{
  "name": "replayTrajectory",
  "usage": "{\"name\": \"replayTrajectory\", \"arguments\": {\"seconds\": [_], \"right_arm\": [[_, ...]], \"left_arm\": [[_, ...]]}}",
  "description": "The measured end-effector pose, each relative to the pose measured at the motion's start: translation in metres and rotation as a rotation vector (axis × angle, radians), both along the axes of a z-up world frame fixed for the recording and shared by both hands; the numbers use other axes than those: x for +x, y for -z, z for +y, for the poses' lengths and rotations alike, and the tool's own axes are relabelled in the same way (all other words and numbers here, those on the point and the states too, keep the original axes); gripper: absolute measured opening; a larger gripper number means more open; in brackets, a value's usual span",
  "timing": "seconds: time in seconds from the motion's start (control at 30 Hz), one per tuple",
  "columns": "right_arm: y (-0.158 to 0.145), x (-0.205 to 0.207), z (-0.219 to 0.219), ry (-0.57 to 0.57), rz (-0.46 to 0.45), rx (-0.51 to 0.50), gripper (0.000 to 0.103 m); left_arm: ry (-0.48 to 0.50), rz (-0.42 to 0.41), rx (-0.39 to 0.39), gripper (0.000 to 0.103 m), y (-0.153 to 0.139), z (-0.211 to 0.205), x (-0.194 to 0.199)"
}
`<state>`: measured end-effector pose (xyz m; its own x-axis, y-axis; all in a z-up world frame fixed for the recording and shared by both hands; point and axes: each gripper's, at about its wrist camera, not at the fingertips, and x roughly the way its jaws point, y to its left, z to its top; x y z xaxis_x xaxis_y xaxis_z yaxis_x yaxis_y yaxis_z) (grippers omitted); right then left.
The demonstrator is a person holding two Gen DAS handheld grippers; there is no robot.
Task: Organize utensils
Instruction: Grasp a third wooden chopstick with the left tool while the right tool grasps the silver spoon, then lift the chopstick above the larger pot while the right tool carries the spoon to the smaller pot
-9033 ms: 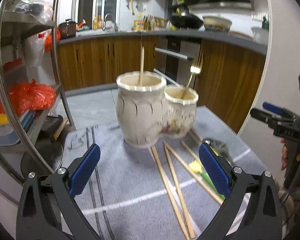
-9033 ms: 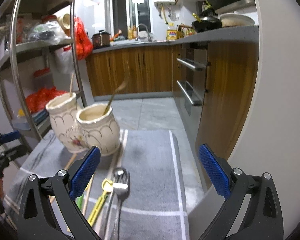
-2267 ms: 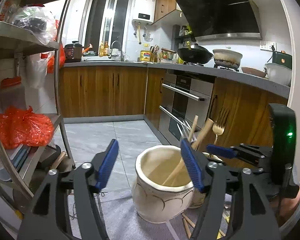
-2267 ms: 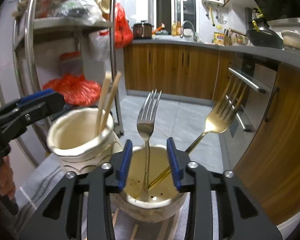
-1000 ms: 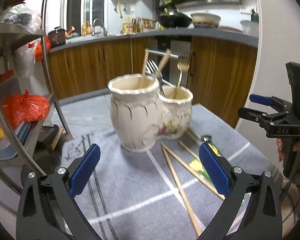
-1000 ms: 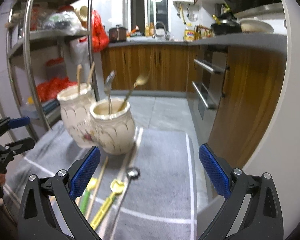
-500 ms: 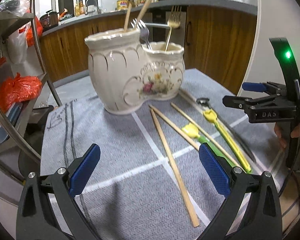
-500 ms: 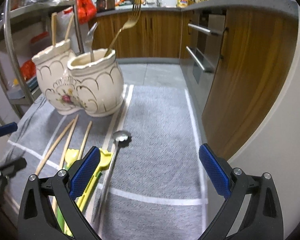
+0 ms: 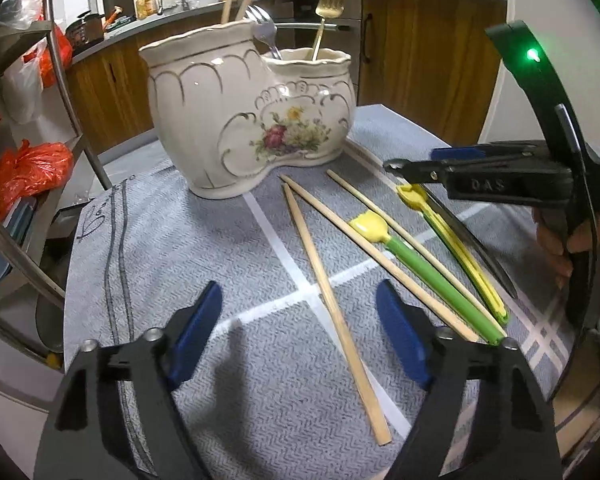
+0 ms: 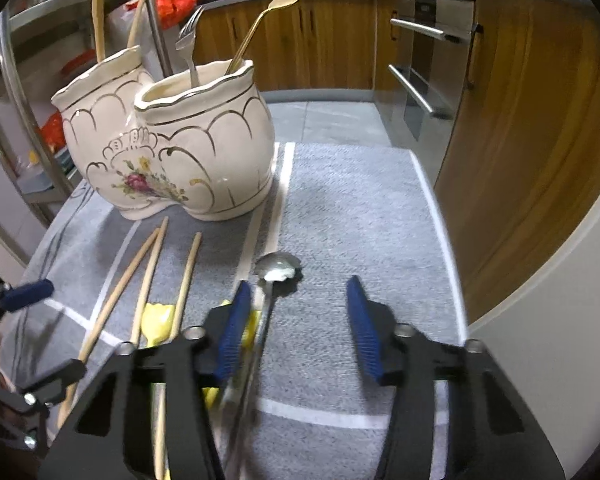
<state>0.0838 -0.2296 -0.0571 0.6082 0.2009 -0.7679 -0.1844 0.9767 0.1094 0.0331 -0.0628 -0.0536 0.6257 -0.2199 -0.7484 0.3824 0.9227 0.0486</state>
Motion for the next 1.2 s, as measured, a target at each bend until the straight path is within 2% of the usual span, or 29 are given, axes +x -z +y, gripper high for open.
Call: {"name": "replayTrajectory", "arguments": {"seconds": [0.1, 0.27, 0.47, 0.53, 0.6, 0.67, 0.87, 1.2], "right_arm": [[0.000, 0.003, 0.003, -0.011, 0.013, 0.012, 0.027], [0.001, 0.004, 0.009, -0.030, 0.028, 0.020, 0.019], [0.000, 0.012, 0.009, -0.024, 0.047, 0.039, 0.015], [0.001, 0.013, 0.012, -0.032, 0.040, 0.016, 0.009], [0.001, 0.011, 0.014, -0.049, 0.038, 0.012, 0.004], [0.000, 0.007, 0.015, -0.060, 0.026, 0.006, 0.004], [-0.010, -0.008, 0.008, -0.075, -0.041, 0.026, 0.004], [-0.052, -0.049, -0.003, -0.107, -0.290, 0.019, 0.002]], "left_arm": [[0.015, 0.021, 0.001, 0.059, 0.003, -0.002, 0.000], [0.049, 0.046, -0.002, 0.041, 0.006, -0.006, -0.001], [0.057, 0.060, -0.002, 0.033, 0.006, -0.007, 0.001], [0.057, 0.061, -0.001, 0.030, 0.006, -0.008, 0.004], [0.056, 0.067, -0.005, 0.022, 0.005, -0.007, 0.006], [0.061, 0.075, -0.005, 0.009, 0.005, -0.004, 0.008], [0.077, 0.094, -0.030, 0.006, 0.003, 0.006, 0.009], [0.097, -0.006, -0.076, 0.006, -0.015, 0.024, -0.008]]}}
